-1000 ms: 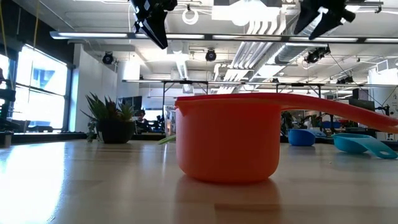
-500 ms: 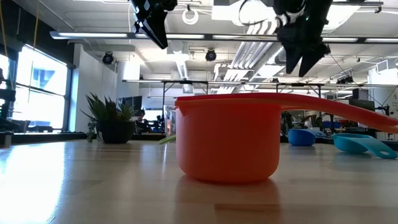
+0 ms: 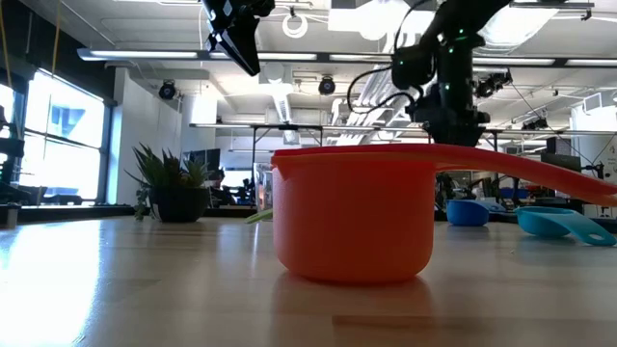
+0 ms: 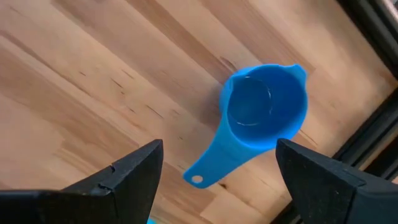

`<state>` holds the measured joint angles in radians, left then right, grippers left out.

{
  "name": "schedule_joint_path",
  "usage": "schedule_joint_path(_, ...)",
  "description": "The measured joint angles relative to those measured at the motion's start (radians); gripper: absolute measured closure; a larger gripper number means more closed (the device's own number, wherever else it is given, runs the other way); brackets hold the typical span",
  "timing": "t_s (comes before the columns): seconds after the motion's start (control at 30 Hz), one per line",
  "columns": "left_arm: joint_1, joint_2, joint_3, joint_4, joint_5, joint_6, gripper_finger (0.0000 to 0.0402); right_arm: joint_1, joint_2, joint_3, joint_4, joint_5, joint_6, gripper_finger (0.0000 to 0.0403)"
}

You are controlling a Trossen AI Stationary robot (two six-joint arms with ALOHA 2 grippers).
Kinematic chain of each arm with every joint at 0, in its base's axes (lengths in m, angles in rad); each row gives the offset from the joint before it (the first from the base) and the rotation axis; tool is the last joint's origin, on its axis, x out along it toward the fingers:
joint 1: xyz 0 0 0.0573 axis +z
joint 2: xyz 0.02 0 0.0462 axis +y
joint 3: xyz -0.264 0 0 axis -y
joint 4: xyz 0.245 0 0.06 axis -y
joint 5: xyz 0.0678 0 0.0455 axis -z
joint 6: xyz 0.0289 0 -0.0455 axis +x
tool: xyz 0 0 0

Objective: Nest measuring cups in basket
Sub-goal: Stack the blue measuring cup into the red measuring cup

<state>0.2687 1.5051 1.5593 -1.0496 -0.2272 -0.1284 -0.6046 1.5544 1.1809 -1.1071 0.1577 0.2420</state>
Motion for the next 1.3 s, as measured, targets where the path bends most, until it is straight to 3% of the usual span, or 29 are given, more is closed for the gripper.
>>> schedule_joint_path(0.6,-0.001,0.000,0.000,0.000,0.000,-0.002,0.0339,-0.051,0.171,0.000,0.035,0.018,0.011,0.0100)
schedule_joint_path(0.97,-0.001,0.000,0.000,0.000,0.000,-0.002,0.0339,-0.053,0.214,0.000,0.056,0.029,0.003,0.0207)
schedule_joint_path(1.3,-0.001,0.000,0.000,0.000,0.000,-0.003,0.0339,-0.053,0.215,0.000,0.076,0.030,0.003,0.0256)
